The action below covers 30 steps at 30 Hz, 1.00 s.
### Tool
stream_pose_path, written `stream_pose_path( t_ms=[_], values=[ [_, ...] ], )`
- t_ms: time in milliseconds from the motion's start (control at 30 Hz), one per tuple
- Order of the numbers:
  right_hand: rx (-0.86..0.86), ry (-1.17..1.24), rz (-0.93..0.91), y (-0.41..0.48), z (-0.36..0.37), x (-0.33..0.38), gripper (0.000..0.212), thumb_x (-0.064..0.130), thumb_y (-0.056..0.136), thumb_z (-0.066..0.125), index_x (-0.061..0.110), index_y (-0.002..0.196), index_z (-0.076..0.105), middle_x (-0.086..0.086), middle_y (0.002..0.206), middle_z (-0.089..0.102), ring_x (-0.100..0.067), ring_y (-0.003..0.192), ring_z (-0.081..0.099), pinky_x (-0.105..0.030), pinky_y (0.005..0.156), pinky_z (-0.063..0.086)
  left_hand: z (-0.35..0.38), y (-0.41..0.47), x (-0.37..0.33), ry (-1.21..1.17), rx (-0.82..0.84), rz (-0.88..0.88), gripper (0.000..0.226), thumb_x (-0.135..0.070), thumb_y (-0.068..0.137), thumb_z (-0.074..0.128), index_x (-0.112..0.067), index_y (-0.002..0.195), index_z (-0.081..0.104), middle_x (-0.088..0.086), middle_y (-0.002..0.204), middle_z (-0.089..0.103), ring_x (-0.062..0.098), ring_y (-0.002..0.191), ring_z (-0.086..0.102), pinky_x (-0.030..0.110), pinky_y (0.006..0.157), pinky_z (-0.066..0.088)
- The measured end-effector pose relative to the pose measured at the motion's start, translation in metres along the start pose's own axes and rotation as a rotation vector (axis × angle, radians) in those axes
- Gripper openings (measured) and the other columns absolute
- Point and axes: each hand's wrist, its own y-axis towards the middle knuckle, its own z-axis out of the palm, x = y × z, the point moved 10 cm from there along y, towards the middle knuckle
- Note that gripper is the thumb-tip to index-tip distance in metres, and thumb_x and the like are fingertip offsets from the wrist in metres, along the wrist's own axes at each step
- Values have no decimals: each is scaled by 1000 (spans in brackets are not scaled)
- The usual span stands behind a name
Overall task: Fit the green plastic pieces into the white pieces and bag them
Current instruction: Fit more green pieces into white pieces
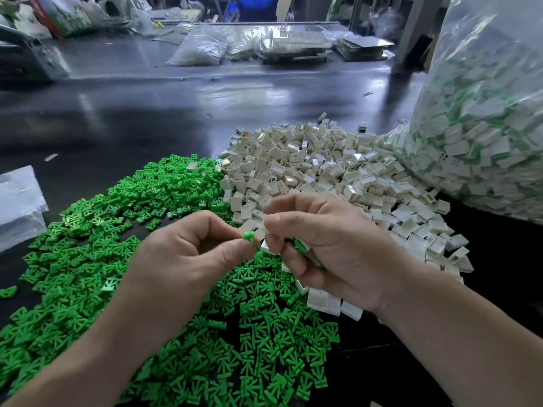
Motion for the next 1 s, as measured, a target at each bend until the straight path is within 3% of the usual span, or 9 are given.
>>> stream_pose_path(
  t_ms=[67, 200, 367, 533, 733, 900, 1000],
  values=[
    [-16, -51, 13, -1, 1, -2, 6, 9, 91, 70, 13, 93, 67, -4, 69, 63, -10, 43, 48, -17, 33, 33, 4, 2, 3, -269, 46, -32, 25, -41, 64, 84, -24, 79, 73, 5, 84, 76, 23, 77, 73, 28, 61, 57],
    [-21, -154, -8, -2, 2, -2, 3, 15, 92, 71, 16, 91, 72, 0, 67, 58, -10, 45, 48, -19, 35, 34, 2, 5, 3, -498, 37, -12, 15, -32, 68, 73, -25, 81, 72, 15, 85, 74, 30, 73, 72, 27, 57, 56],
    [29, -245, -42, -5, 10, -2, 11, 21, 99, 63, 19, 99, 74, 3, 71, 61, -10, 49, 51, -20, 37, 36, 0, 4, 4, -472, 6, 4, 25, -37, 75, 71, -19, 92, 72, 12, 79, 71, 26, 66, 68, 27, 53, 52],
    [126, -215, -56, -9, 22, 1, 12, 23, 99, 63, 20, 92, 73, 1, 69, 60, -9, 46, 48, -17, 36, 34, -1, 2, 0, -428, -10, 21, 26, -40, 76, 70, -19, 92, 72, 11, 71, 68, 24, 59, 64, 26, 52, 51],
    [102, -200, -67, -7, 18, 4, 16, 31, 92, 70, 25, 77, 70, 1, 64, 58, -9, 42, 46, -17, 35, 33, -3, -2, -11, -367, -42, 75, 14, -31, 80, 68, -21, 89, 73, 11, 69, 69, 21, 56, 64, 24, 52, 52],
    [88, -301, -167, -8, 19, 9, 15, 28, 95, 68, 18, 85, 72, 1, 63, 55, -10, 44, 45, -18, 36, 34, -7, -7, -18, -192, -109, 159, 7, -35, 82, 71, -31, 88, 72, 3, 71, 71, 16, 58, 68, 19, 53, 53],
    [78, -325, -187, -9, 19, 11, 16, 28, 97, 65, 19, 87, 73, 3, 63, 56, -8, 44, 46, -17, 37, 35, -6, -7, -19, -242, -83, 178, 16, -40, 83, 66, -28, 91, 72, 5, 72, 71, 20, 59, 68, 24, 52, 54]
  ],
)
